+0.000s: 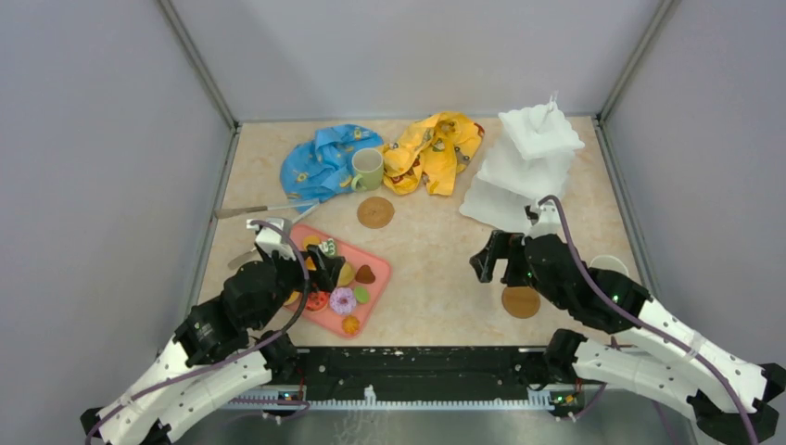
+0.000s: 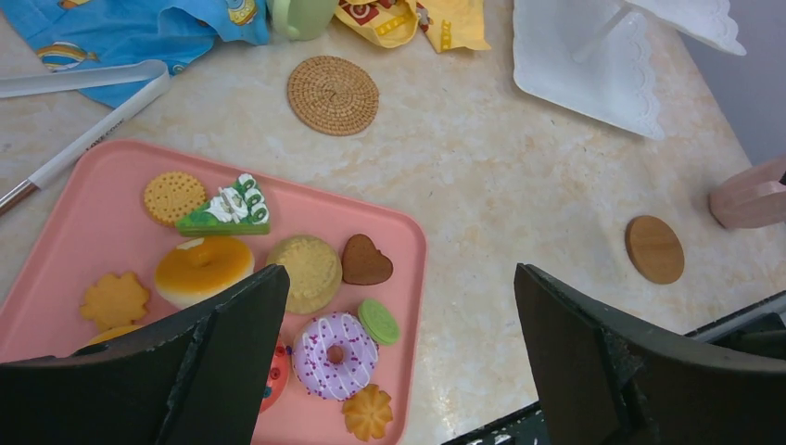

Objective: Serve the afternoon tea
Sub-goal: Pick up the clamp from the center of the board.

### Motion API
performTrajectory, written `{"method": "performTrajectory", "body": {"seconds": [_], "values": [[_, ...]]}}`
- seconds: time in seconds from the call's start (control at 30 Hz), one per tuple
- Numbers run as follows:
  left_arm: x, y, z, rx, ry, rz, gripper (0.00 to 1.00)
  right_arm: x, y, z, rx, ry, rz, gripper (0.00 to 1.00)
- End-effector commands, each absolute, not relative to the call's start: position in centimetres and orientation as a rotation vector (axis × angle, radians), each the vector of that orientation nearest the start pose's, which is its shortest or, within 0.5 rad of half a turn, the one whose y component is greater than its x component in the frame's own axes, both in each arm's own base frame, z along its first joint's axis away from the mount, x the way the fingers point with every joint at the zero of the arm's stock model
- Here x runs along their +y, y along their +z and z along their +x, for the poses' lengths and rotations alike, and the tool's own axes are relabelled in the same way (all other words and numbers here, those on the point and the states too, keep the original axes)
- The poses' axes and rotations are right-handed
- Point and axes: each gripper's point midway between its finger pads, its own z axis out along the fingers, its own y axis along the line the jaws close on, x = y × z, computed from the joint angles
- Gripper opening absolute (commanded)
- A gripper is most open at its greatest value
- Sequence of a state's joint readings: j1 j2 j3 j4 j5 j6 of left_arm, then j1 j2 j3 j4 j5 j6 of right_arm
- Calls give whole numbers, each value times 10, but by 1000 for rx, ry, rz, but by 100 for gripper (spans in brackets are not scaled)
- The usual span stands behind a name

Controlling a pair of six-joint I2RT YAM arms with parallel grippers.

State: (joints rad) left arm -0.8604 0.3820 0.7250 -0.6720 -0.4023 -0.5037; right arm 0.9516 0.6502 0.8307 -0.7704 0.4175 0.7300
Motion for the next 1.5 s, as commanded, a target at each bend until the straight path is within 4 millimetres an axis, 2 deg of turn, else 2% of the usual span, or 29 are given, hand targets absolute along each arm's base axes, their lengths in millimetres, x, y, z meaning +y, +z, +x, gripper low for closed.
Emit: {"method": "performTrajectory", "body": {"seconds": [0.0,0.2,0.43,0.6,0.7,0.77,0.9,1.07,1.17,1.2,1.47], "values": [[-114,237,178,1901,-508,4,99,165,224,171,2106,608,17,99],[-98,237,188,1876,-428,-119,99,164,225,170,2079,630,17,99],[-81,234,217,1834,-238,-343,98,167,225,169,2045,692,43,99],[-66,263,243,1752,-59,-508,98,169,226,163,2026,746,12,99],[-46,278,264,1714,0,-653,97,168,234,158,1987,786,-12,99],[-27,279,285,1709,-25,-760,96,165,240,156,1963,806,-14,99],[4,253,312,1716,-107,-1006,86,161,247,152,1926,831,-28,99],[34,212,321,1734,-137,-1365,78,159,248,148,1913,852,-31,99],[55,186,314,1689,-119,-1636,57,165,249,144,1905,901,-53,99],[60,179,313,1660,-115,-1684,55,167,249,142,1901,918,-62,99],[91,143,314,1455,-120,-1835,55,167,253,140,1898,925,-84,99]]}}
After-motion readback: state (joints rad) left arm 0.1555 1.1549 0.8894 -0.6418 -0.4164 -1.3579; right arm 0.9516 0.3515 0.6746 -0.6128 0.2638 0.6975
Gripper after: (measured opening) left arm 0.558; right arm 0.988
